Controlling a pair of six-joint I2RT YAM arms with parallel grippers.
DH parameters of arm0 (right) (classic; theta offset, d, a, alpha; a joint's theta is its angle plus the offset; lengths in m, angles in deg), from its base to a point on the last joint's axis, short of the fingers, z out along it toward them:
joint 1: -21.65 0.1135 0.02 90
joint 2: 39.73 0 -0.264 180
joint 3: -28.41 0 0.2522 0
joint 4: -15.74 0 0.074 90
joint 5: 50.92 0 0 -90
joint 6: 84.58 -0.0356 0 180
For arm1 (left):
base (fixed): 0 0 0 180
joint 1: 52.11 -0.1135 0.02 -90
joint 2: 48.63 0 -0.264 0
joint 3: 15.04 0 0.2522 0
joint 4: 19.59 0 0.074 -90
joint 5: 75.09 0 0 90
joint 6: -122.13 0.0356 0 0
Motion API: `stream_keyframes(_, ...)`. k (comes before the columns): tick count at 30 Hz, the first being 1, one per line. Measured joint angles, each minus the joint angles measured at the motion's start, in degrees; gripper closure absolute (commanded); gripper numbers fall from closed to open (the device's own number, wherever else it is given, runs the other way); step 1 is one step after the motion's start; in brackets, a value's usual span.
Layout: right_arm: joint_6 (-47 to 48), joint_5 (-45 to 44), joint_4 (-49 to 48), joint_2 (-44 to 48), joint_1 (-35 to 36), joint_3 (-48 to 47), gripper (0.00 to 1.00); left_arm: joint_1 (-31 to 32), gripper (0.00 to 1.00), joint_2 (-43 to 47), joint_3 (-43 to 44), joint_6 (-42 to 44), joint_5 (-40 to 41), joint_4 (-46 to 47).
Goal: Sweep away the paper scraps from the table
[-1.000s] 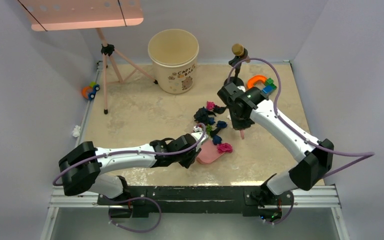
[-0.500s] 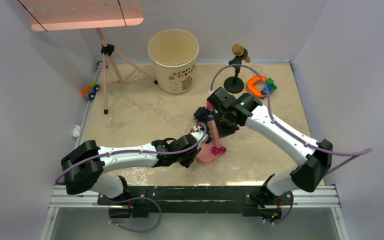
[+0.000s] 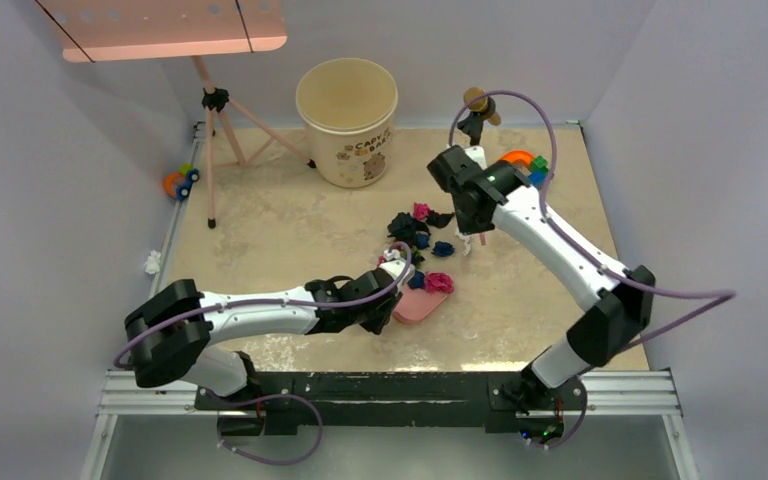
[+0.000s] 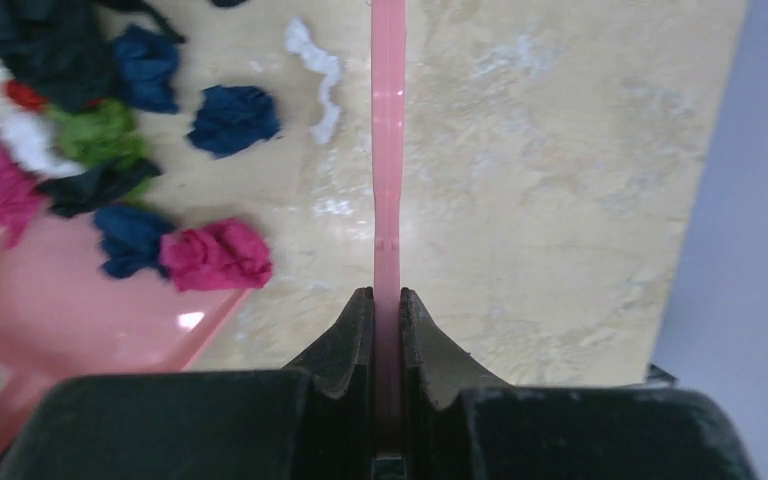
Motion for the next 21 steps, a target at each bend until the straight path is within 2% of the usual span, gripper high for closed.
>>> stream_keyframes(5,3.4,-8.8,1.4,-11.1,0.0,-1.6,1.00,0.0,1.00,-1.1,0.0,-1.9,1.1,-0.1)
stream_keyframes(9,8.1,-7.7,0.7,-18.2,0.8,-1.4,1.00,0.0,1.00,-1.5,0.2,-2.4,1.9,-0.3)
stream_keyframes(13,13.7,-0.7,-0.8,-17.7,4.1,-1.3,1.00,0.0,1.00,-1.7,0.2,-2.4,2.3,-0.2)
stream_keyframes(21,20.0,23.2,-5.2,-8.4,9.4,0.7,1.00,0.0,1.00,-2.4,0.3,-2.4,2.6,0.1)
